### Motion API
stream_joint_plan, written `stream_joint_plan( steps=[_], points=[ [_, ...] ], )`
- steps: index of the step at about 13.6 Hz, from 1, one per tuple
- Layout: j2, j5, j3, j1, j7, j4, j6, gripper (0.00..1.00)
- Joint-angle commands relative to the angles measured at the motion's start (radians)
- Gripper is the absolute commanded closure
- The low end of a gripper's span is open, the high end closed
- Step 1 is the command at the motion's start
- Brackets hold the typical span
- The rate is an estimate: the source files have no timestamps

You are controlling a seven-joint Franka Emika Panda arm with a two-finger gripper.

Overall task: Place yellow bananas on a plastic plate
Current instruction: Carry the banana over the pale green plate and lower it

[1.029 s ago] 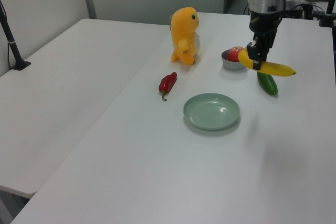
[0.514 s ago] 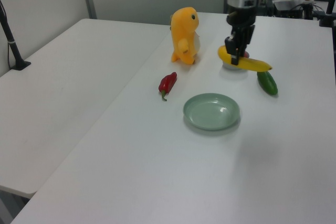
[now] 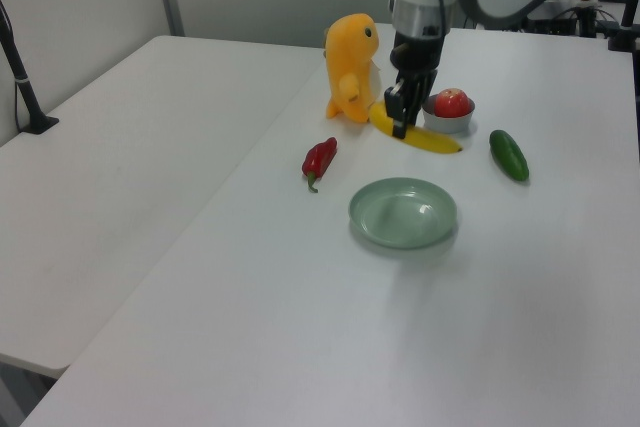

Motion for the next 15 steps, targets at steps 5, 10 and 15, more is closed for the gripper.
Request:
stream_joint_plan(
  steps=[5,10,15],
  points=[
    [0.128,-0.009,0.002,0.015,-0.026,0.014,0.150,0.71],
    [0.187,-0.018,0.003,0.021,-0.027,0.010,0.157,0.69],
    [0.203,-0.018,0.003,0.038,-0.026,0.005,0.157,0.68]
  ],
)
